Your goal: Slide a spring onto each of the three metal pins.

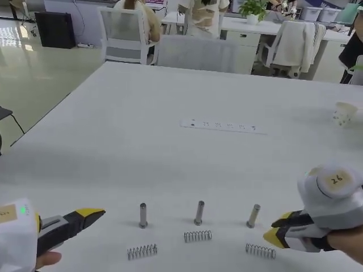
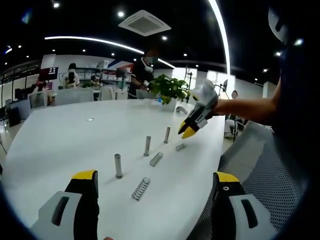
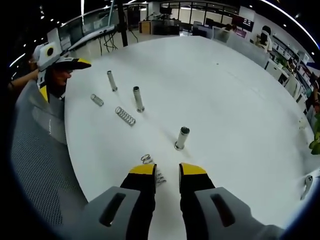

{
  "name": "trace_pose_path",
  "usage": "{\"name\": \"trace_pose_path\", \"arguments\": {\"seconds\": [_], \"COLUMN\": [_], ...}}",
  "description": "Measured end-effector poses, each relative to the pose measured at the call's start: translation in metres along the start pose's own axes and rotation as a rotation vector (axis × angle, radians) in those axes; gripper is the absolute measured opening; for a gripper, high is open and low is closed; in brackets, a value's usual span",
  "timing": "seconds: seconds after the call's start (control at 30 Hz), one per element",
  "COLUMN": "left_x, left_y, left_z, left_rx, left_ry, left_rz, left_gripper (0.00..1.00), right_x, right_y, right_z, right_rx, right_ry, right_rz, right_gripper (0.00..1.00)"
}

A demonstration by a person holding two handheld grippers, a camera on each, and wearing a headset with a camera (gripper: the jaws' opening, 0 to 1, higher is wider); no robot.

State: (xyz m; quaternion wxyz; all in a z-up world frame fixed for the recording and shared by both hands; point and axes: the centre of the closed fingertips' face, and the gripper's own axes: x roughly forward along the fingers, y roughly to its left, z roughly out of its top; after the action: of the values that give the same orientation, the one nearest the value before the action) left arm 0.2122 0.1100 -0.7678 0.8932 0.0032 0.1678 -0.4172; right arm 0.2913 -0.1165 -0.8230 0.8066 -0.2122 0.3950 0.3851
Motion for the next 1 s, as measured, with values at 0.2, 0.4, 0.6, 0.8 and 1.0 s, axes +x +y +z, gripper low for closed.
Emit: {"name": "trace_pose_path", "arguments": {"seconds": [0.2,0.4,0.6,0.8,1.0], "left_x": [0.0,0.0,-0.001,-0.001,-0.001], "left_y": [0.0,0.0,0.001,0.002,0.002], "left_z": [0.0,0.001,0.0,-0.001,-0.001], "left_rx": [-0.002,-0.005,-0.009,-0.012,-0.018], "left_ry": [-0.001,-0.004,-0.005,-0.004,-0.007], "left_rz": [0.0,0.005,0.009,0.011,0.013], "left_gripper": [0.91,0.91,0.9,0.9,0.89], "right_x": [0.005,0.011,0.014,0.017,0.02], "right_y": [0.008,0.012,0.013,0.013,0.014], "right_z": [-0.009,-0.019,-0.025,-0.028,-0.032], "right_rx": [-0.023,-0.044,-0.074,-0.096,-0.128], "right_ry": [0.022,0.048,0.073,0.087,0.106], "right_rz": [0.037,0.064,0.071,0.076,0.076], "right_gripper": [0.16,0.15,0.15,0.13,0.12]}}
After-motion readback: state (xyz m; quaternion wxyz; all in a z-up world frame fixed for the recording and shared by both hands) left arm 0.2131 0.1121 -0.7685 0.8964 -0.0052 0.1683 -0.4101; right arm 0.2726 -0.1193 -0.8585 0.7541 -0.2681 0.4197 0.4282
